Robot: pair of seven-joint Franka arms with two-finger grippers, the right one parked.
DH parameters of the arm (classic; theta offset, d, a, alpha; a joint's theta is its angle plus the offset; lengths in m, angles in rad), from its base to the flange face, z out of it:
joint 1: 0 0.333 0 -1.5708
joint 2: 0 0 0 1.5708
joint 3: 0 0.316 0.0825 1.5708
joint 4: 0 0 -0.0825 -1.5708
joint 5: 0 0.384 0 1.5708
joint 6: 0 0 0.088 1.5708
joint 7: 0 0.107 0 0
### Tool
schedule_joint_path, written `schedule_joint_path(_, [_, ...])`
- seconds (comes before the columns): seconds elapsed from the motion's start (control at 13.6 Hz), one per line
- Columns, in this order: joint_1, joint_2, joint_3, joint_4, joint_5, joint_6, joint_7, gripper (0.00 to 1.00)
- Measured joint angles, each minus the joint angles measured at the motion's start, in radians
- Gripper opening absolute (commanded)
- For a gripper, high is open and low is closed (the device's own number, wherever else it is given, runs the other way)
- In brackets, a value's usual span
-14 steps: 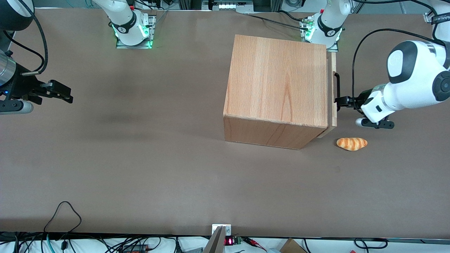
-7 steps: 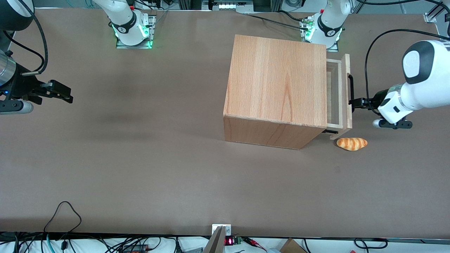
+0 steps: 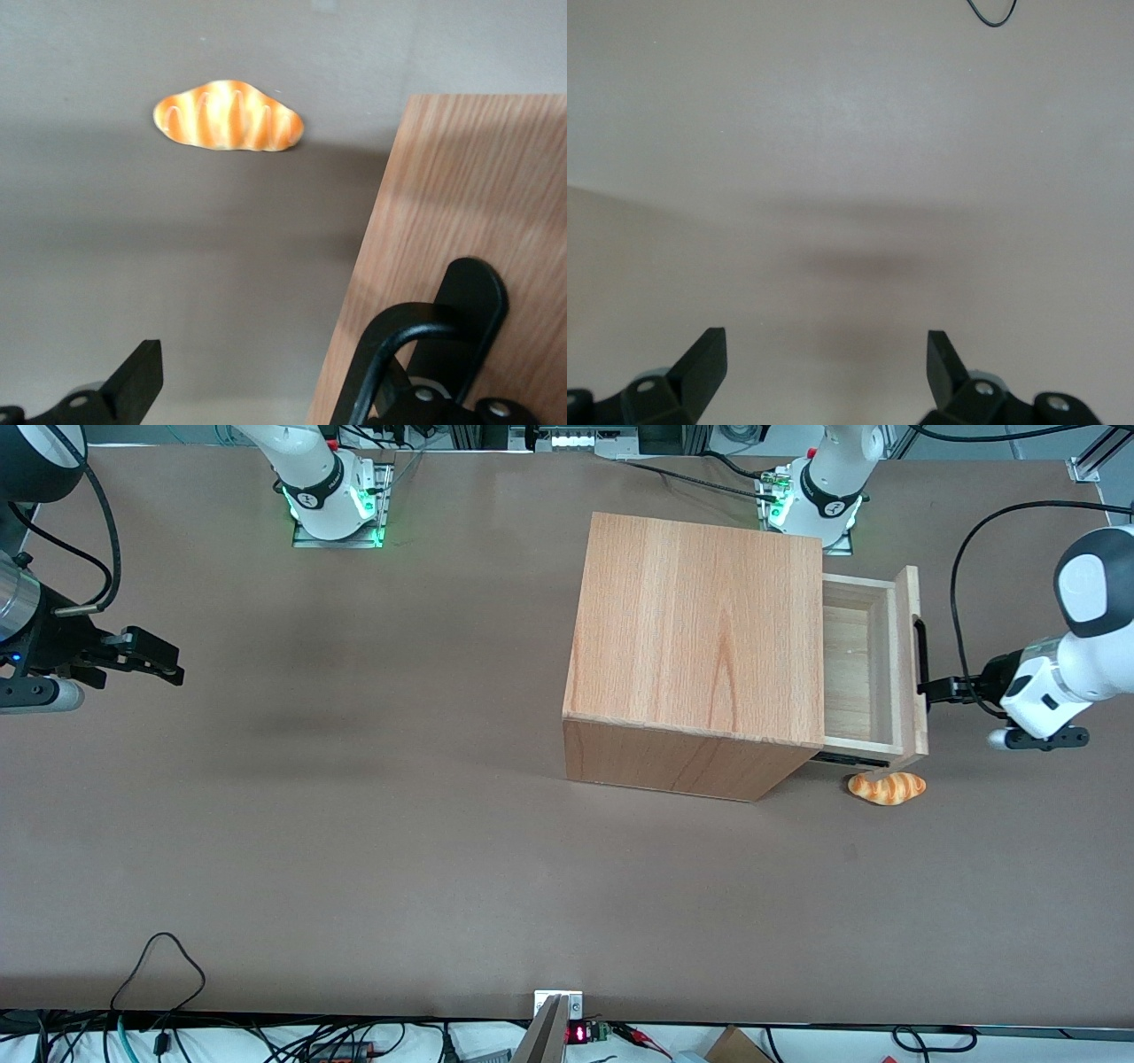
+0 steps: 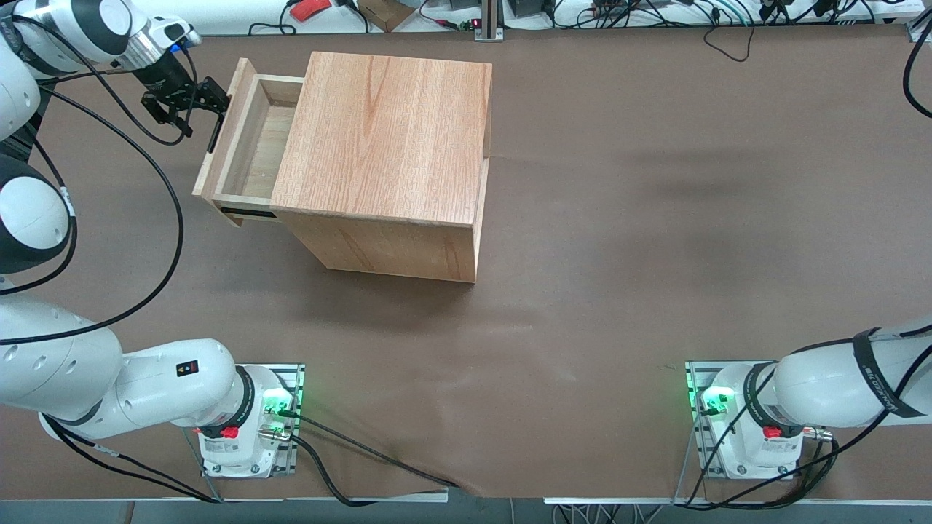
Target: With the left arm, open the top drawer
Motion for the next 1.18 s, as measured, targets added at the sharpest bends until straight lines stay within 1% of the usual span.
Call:
schedule_joint_path(0.37, [0.063, 0.022, 0.001, 0.025, 0.003, 0.008, 0.015, 1.0])
schedule_joint_path(0.74, [0.139, 0.066, 0.001, 0.077, 0.009, 0.008, 0.066, 1.0])
schedule_joint_path(1.18, [0.147, 0.078, 0.0, 0.1, 0.011, -0.004, 0.069, 1.0])
